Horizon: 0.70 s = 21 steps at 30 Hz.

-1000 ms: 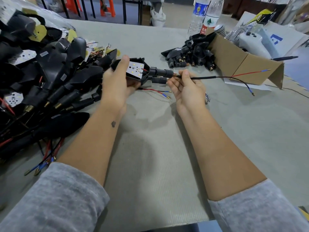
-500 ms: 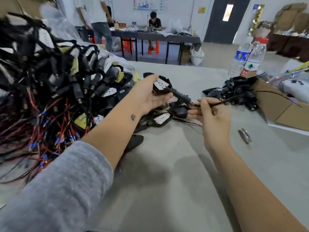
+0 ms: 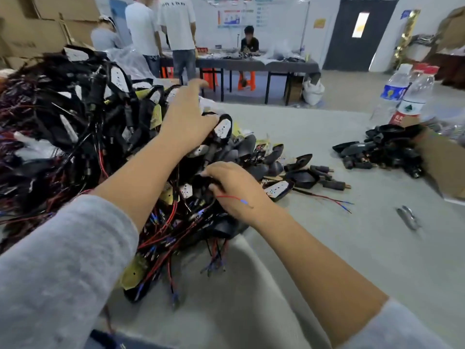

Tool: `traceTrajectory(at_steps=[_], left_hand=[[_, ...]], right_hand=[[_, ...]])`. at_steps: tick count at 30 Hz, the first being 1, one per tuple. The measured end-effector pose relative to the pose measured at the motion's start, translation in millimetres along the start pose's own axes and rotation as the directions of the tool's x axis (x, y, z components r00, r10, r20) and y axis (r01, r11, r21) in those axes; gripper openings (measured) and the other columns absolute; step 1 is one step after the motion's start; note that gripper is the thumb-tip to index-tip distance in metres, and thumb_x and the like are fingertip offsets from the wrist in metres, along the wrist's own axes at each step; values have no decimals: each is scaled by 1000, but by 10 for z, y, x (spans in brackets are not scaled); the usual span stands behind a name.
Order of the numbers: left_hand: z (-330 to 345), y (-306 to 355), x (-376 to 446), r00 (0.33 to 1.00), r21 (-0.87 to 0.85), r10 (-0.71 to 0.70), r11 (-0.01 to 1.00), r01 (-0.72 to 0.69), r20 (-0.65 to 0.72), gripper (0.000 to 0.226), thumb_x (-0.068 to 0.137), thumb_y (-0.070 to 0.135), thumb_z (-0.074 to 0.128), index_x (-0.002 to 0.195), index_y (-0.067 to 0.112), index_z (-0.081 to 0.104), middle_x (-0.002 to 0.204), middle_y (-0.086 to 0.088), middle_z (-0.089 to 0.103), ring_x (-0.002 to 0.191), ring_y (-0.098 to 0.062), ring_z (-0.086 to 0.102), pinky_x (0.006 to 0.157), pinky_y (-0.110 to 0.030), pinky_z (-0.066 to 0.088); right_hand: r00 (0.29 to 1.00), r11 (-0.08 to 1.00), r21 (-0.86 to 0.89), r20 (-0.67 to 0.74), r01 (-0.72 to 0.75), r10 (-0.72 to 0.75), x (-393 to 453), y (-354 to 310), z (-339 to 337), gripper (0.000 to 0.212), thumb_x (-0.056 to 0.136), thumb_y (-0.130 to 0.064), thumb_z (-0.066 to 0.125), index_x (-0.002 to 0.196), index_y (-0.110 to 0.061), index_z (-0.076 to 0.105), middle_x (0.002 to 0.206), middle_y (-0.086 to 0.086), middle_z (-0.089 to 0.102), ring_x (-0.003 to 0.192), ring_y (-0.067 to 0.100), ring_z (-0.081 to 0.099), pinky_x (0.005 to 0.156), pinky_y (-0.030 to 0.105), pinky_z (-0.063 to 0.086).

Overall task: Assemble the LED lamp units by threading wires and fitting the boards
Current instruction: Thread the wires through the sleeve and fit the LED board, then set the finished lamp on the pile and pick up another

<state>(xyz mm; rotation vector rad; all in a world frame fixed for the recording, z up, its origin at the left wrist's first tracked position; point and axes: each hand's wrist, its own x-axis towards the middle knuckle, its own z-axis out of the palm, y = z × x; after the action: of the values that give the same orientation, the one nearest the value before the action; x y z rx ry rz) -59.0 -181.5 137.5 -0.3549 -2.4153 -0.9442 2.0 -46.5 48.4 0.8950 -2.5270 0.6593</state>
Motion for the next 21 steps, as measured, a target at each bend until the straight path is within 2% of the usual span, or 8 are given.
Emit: traceTrajectory(at_steps=[2, 4, 8, 11, 13, 16, 18, 21], left_hand=[[119, -48, -119, 964, 151, 150, 971, -185, 219, 32, 88, 24, 60, 119, 20, 63, 119, -2, 61, 108, -20, 55, 88, -27, 39], [237, -103, -216, 913, 364, 139, 886, -288, 384, 22, 90, 28, 57, 105, 24, 72, 121, 4, 63, 110, -22, 55, 89, -34, 44], [299, -67, -234, 934, 586, 35, 770, -253, 356, 21, 90, 29, 54, 100, 30, 73, 127, 0, 59, 118, -30, 49, 88, -45, 45], [347, 123, -163, 963, 611, 23, 769, -190, 270, 25, 91, 32, 52, 104, 24, 73, 121, -12, 56, 117, -38, 46, 89, -47, 46], [469, 323, -166, 985, 495, 57, 859, -130, 161, 28, 91, 30, 50, 105, 19, 71, 119, -15, 57, 116, -38, 48, 92, -46, 46], [840, 692, -348, 997, 146, 4, 989, -16, 82, 25, 90, 26, 47, 99, 20, 69, 112, -8, 63, 108, -29, 55, 91, -40, 46], [1198, 913, -569, 992, -45, -36, 998, 42, 122, 22, 90, 24, 48, 96, 20, 68, 107, -4, 62, 102, -25, 57, 87, -34, 46], [1723, 1157, -963, 978, -217, -6, 975, 53, 208, 18, 91, 19, 52, 101, 17, 68, 124, -3, 50, 119, -19, 47, 101, -32, 39]], right_hand=[[998, 996, -88, 57, 1, 4, 57, -24, 62, 28, 91, -12, 58, 117, -10, 68, 124, 6, 65, 119, 26, 53, 102, 33, 37], [999, 994, -110, 36, 13, -9, 23, -48, 47, 23, 90, -14, 58, 107, -11, 73, 114, 4, 70, 112, 26, 57, 95, 38, 40], [999, 988, -151, 26, 23, -20, -263, 64, -112, 18, 87, -13, 58, 97, -9, 72, 98, 6, 70, 98, 30, 59, 84, 44, 44], [993, 979, -167, -6, -119, 120, -564, 332, -282, 18, 86, -13, 56, 95, -10, 71, 95, 7, 69, 94, 32, 58, 81, 45, 45], [959, 943, -176, -72, -282, 273, -784, 566, -389, 19, 88, -14, 54, 97, -12, 71, 97, 6, 67, 96, 30, 56, 83, 44, 43], [865, 839, -212, -149, -501, 479, -1073, 914, -540, 20, 89, -17, 52, 101, -12, 68, 103, 7, 65, 102, 30, 55, 87, 43, 42], [810, 776, -232, -160, -586, 564, -1179, 1057, -595, 25, 90, -19, 52, 109, -12, 66, 111, 10, 63, 108, 31, 53, 92, 43, 41], [805, 736, -344, -122, -583, 580, -1205, 1148, -600, 30, 90, -22, 47, 115, -15, 63, 114, 11, 62, 107, 33, 53, 86, 36, 40]])
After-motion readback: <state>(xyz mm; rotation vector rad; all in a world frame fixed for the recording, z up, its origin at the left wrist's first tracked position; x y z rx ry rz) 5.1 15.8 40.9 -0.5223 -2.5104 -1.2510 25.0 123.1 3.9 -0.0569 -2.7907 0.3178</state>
